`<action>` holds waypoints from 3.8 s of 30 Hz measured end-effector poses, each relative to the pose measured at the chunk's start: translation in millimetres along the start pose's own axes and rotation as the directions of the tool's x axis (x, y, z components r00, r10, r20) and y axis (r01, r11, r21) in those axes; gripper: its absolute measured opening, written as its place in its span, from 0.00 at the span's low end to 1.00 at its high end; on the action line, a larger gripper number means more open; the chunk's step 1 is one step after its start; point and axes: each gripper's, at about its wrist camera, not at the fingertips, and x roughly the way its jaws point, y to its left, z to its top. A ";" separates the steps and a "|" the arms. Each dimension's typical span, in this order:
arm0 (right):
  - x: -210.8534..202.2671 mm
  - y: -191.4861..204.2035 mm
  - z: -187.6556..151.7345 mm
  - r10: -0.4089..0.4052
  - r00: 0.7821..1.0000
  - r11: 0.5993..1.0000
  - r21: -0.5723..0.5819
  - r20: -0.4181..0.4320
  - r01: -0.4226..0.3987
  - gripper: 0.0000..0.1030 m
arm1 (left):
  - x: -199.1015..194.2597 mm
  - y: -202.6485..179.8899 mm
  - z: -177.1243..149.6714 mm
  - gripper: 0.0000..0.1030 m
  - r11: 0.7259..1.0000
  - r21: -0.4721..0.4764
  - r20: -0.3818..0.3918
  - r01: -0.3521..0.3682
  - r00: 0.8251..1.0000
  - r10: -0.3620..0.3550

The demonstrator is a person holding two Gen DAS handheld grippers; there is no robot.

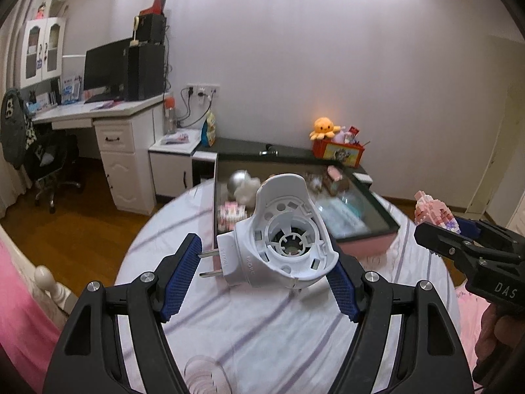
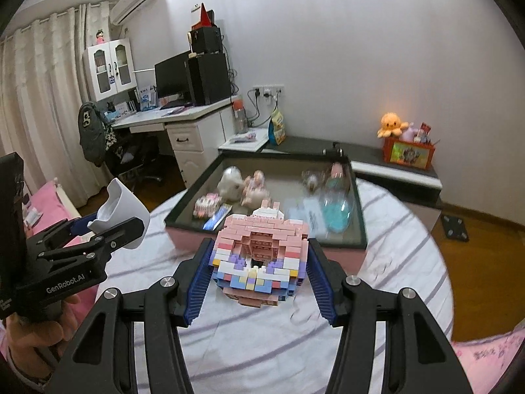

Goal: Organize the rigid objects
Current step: 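Lift and carry plug adapter with left tool while right tool carries pink block figure over the box, then lower both items into the box and open both tools, then withdraw both open tools from the box, then grasp the white charger cube with left tool while right tool grasps the black beaded hair clip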

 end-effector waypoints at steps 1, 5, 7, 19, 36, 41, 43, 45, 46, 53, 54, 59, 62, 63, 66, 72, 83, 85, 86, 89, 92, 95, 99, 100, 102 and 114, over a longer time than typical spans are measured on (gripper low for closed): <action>2.6 -1.5 7.6 -0.005 1.000 1.000 -0.005 0.006 0.005 0.55 | 2.7 -1.0 6.1 0.72 1.000 0.004 0.006 0.004 1.000 -0.004; 16.7 -8.0 28.0 -0.012 1.000 1.000 -0.004 0.012 0.012 0.55 | 20.4 -4.3 27.5 0.72 1.000 0.013 0.009 0.016 1.000 -0.016; 29.2 -14.0 38.0 -0.014 1.000 1.000 0.003 0.006 0.014 0.55 | 31.3 -5.7 36.8 0.72 1.000 0.021 0.008 0.016 1.000 -0.016; 118.3 -54.5 67.9 -0.027 0.994 0.996 0.081 -0.107 0.036 0.55 | 121.1 -15.9 55.1 0.72 0.999 0.034 -0.096 0.016 0.995 -0.013; 168.8 -85.0 45.3 -0.007 0.978 0.981 0.189 -0.208 0.047 0.85 | 174.7 -17.8 37.2 0.99 0.998 0.046 -0.208 -0.031 0.977 0.040; 143.0 -87.4 43.2 -0.010 0.988 0.971 0.236 -0.153 0.046 0.87 | 142.8 -8.3 35.0 1.00 0.999 0.034 -0.167 -0.040 0.985 0.046; 126.3 -83.6 40.7 -0.027 0.991 0.969 0.241 -0.128 0.057 1.00 | 126.6 -5.8 33.9 1.00 0.999 0.024 -0.147 -0.036 0.988 0.039; 109.0 -77.4 37.2 -0.026 0.995 0.968 0.247 -0.098 0.050 1.00 | 106.7 -4.9 32.2 1.00 0.999 0.017 -0.121 -0.029 0.992 0.030; 102.4 -74.1 36.6 -0.025 0.996 0.969 0.245 -0.087 0.045 1.00 | 100.1 -5.5 32.3 1.00 1.000 0.014 -0.112 -0.027 0.993 0.028; 43.5 -44.2 13.7 -0.041 0.999 0.976 0.213 -0.015 0.044 1.00 | 37.6 -8.2 21.1 1.00 1.000 0.004 -0.043 -0.012 0.999 0.012; 36.7 -40.9 9.1 -0.044 0.999 0.976 0.212 -0.011 0.045 1.00 | 30.9 -7.9 19.1 1.00 1.000 0.004 -0.035 -0.015 0.999 0.015; 9.2 -31.0 -14.7 -0.066 0.998 0.975 0.215 0.004 0.064 1.00 | 0.7 -4.9 -1.5 1.00 0.999 -0.017 -0.018 -0.038 0.999 0.037; 0.1 -29.8 -29.3 -0.088 0.996 0.971 0.224 0.002 0.085 1.00 | -6.3 -4.1 -16.9 1.00 0.999 -0.026 -0.031 -0.040 0.999 0.040; -2.0 -28.4 -34.6 -0.097 0.995 0.970 0.223 -0.001 0.095 1.00 | -8.3 -3.8 -24.2 1.00 0.999 -0.030 -0.039 -0.044 0.998 0.042; -8.1 -25.5 -48.6 -0.106 0.994 0.970 0.219 -0.011 0.106 1.00 | -9.8 -2.2 -40.6 1.00 0.998 -0.051 -0.060 -0.043 0.997 0.040; -16.8 -18.5 -65.3 -0.123 0.992 0.967 0.222 -0.019 0.124 1.00 | -6.5 -7.1 -67.0 1.00 0.997 -0.056 -0.095 -0.048 0.995 0.042; -31.9 -10.4 -83.8 -0.168 0.986 0.964 0.208 -0.014 0.167 1.00 | -19.9 -17.0 -75.2 1.00 0.998 -0.021 -0.093 -0.062 0.994 0.060; -32.4 -12.4 -84.5 -0.169 0.986 0.962 0.213 -0.016 0.168 1.00 | -21.5 -18.3 -74.8 1.00 0.998 -0.017 -0.089 -0.060 0.994 0.058; -32.2 -12.4 -84.5 -0.169 0.985 0.962 0.214 -0.017 0.169 1.00 | -22.3 -18.9 -74.5 1.00 0.998 -0.014 -0.089 -0.060 0.994 0.059; -32.9 -12.7 -84.4 -0.170 0.985 0.962 0.212 -0.018 0.170 1.00 | -23.7 -20.1 -74.1 1.00 0.998 -0.011 -0.088 -0.058 0.995 0.057; -32.3 -13.0 -84.5 -0.169 0.986 0.963 0.212 -0.019 0.169 1.00 | -24.4 -20.9 -73.8 1.00 0.998 -0.008 -0.088 -0.057 0.995 0.056; -30.3 -13.3 -84.8 -0.168 0.986 0.963 0.211 -0.025 0.169 1.00 | -23.8 -21.3 -73.8 1.00 0.998 -0.010 -0.088 -0.057 0.995 0.056; -29.0 -13.6 -84.7 -0.168 0.985 0.963 0.207 -0.028 0.170 1.00 | -23.0 -21.2 -74.1 1.00 0.998 -0.010 -0.088 -0.057 0.994 0.056; -28.7 -14.8 -85.0 -0.168 0.985 0.964 0.206 -0.030 0.171 1.00 | -22.2 -22.1 -74.0 1.00 0.998 -0.009 -0.090 -0.057 0.994 0.056; -27.1 -14.7 -85.1 -0.168 0.985 0.964 0.204 -0.035 0.171 1.00 | -18.3 -24.2 -74.2 1.00 0.999 -0.008 -0.094 -0.053 0.994 0.052; -3.1 -42.8 -85.0 -0.214 0.974 0.950 0.214 -0.078 0.226 1.00 | 60.4 -57.2 -64.6 1.00 1.000 0.021 -0.182 -0.019 0.983 0.022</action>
